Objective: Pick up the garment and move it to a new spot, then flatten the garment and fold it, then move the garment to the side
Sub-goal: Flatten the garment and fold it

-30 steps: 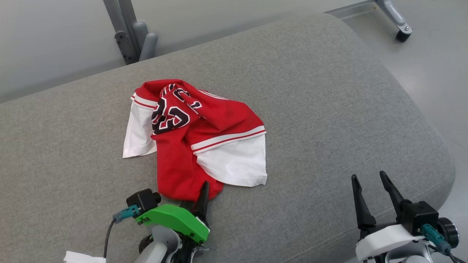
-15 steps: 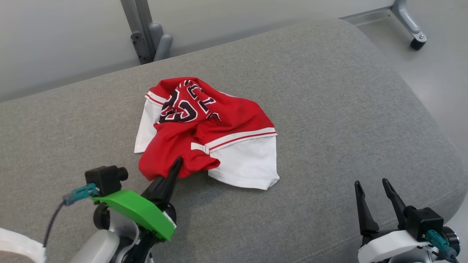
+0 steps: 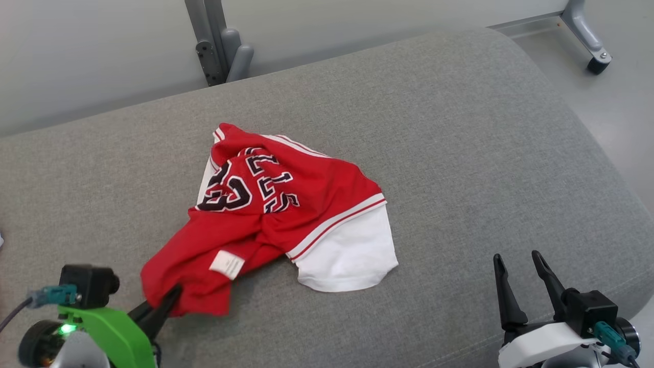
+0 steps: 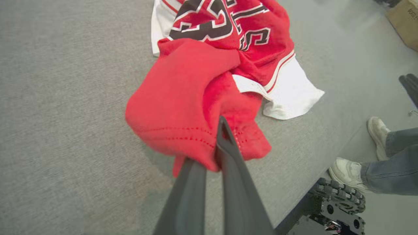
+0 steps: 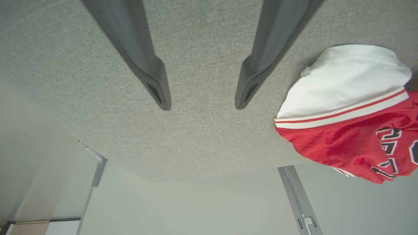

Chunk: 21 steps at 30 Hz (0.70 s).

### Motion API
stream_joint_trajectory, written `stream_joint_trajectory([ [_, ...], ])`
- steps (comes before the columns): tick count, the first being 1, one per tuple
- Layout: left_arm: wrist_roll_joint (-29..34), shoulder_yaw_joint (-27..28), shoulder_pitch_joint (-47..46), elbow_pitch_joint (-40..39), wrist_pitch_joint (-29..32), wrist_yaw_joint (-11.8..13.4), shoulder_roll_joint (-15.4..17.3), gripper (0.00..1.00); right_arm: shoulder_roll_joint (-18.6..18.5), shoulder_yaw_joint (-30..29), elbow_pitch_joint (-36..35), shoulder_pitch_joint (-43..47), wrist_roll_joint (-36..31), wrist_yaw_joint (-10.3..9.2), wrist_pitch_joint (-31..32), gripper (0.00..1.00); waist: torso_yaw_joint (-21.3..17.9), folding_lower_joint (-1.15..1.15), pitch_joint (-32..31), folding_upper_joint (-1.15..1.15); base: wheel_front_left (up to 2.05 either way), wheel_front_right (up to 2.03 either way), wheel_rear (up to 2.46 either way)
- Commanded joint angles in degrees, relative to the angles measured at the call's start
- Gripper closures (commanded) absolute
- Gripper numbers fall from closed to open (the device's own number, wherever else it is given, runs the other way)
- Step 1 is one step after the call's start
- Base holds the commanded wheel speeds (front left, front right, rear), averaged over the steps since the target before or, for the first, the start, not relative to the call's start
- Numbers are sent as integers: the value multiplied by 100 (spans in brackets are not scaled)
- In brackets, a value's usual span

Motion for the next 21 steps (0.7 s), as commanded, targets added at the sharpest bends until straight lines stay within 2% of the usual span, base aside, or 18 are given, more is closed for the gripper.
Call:
stream_joint_trajectory([
  [1,305,-66,128,297,-70,-40,210,100,-15,8,16,-30,45,-2,-18,0,0,0,23,25,0,0,0],
  [3,545,-214,248,715,-183,-57,232,100,-16,1,31,-1,41,-2,-18,0,14,0,38,25,0,0,0],
  [5,582,-276,278,1074,-349,-84,85,100,-16,-15,43,17,20,-2,-18,0,50,0,77,25,0,0,0],
  [9,471,-341,228,1630,-544,-312,-204,98,-17,-45,47,11,-77,-2,-18,0,176,0,117,25,0,0,0],
  [11,452,-347,148,1841,-639,-377,-334,64,-16,-89,46,-3,-138,-2,-18,0,257,0,109,25,0,0,0],
  [12,493,-354,112,1942,-693,-400,-378,55,-16,-107,41,-17,-166,-2,-18,0,297,0,104,25,0,0,0],
  [14,549,-338,66,2144,-838,-374,-486,0,-16,-115,25,-38,-217,-2,-18,0,378,0,81,25,0,0,0],
  [21,415,-243,167,2452,-1187,-292,-808,0,-16,-107,27,-2,-288,-2,-18,0,597,0,-2,25,0,0,0],
])
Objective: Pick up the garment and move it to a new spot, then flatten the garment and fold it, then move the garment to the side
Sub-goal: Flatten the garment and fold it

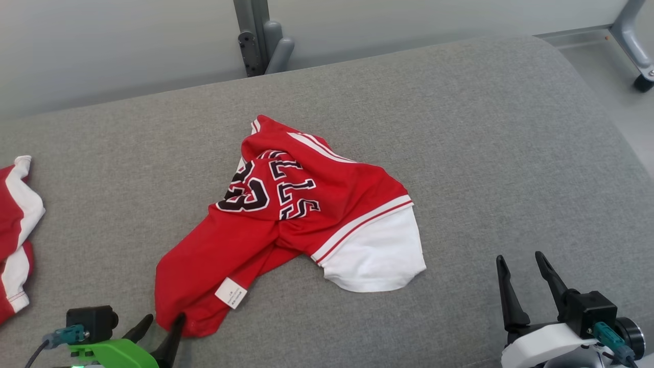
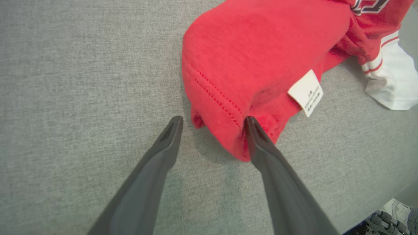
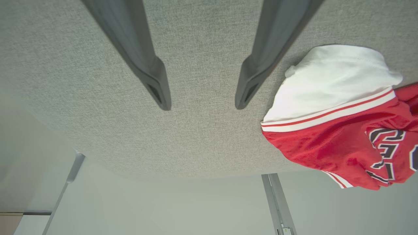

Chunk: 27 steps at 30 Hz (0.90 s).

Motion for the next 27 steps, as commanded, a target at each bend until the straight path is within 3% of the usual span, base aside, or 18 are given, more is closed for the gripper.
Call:
stream_joint_trajectory([
  [1,-7,31,67,7,-71,52,-40,0,-16,-4,-6,19,-43,-2,-18,0,94,0,-50,25,0,0,0],
  [12,241,641,484,-373,-1638,609,-476,0,-18,-89,-158,132,-146,-2,-18,0,470,0,-86,25,0,0,0],
  [15,449,878,619,-544,-1817,664,-673,0,-16,-147,-249,138,-200,-2,-18,0,579,0,-149,25,0,0,0],
  [19,1177,1396,835,-789,-1851,790,-1087,0,-16,-243,-399,142,-231,-2,-18,0,671,0,-257,25,0,0,0],
  [20,1470,1756,1071,-900,-1850,719,-1450,0,-16,-272,-464,153,-251,-2,-18,0,694,0,-316,25,0,0,0],
  [27,2750,2806,1575,-1115,-1848,325,-2430,0,-18,-420,-584,275,-319,-2,-18,0,731,0,-476,25,0,0,0],
])
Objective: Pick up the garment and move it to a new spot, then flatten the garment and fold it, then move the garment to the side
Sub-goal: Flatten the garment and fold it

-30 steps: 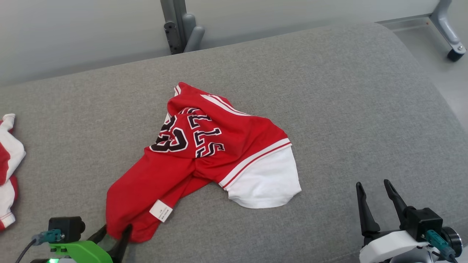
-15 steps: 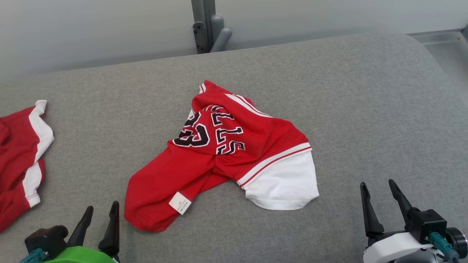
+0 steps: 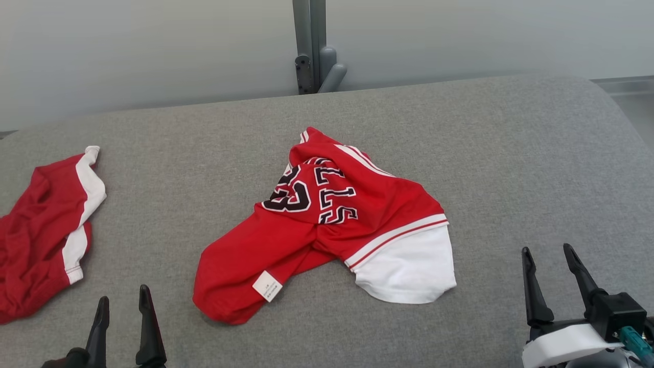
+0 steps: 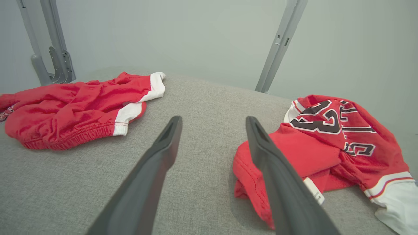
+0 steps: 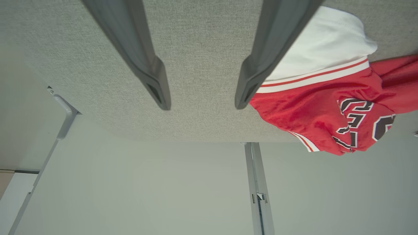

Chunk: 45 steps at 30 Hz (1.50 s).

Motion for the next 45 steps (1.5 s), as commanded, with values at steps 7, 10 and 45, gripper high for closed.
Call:
stream_joint_trajectory([
  [7,1055,736,340,112,1,-617,-631,0,-17,-91,-39,174,10,-2,-18,0,-14,0,-75,25,0,0,0],
  [10,1188,867,382,224,1,-748,-718,0,-21,-110,-36,191,9,-2,-18,0,-18,0,-86,25,0,0,0],
  [45,-453,-334,-104,1208,1043,-1367,-844,0,-19,995,1774,-865,1083,-3,668,0,-43,0,-22,25,0,0,0],
])
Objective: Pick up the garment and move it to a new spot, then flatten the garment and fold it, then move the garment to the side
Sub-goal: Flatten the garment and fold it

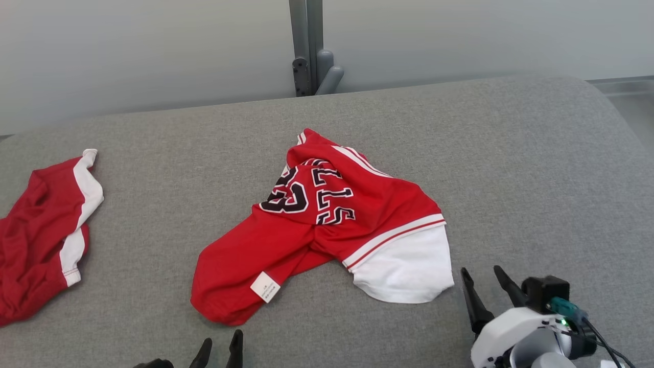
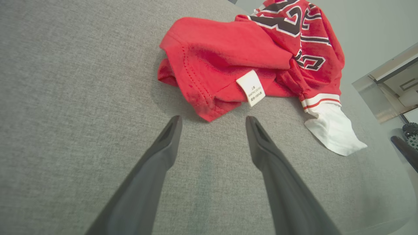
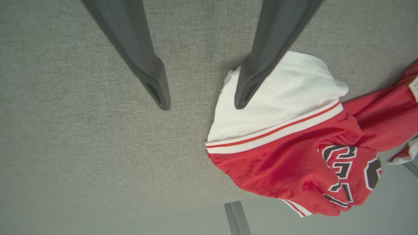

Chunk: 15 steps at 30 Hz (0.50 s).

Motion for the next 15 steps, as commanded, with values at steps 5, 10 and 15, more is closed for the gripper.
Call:
stream_joint_trajectory([
  [5,-257,-88,-329,130,329,159,25,0,-27,372,710,-637,273,-5,582,0,-13,0,56,25,0,0,0],
  [10,-350,-109,-563,322,418,266,23,0,-22,552,1074,-918,312,-5,737,0,16,0,109,25,0,0,0],
  [15,-349,-137,-890,644,414,316,25,0,-21,713,1328,-1124,387,-4,592,0,45,0,182,25,0,0,0],
])
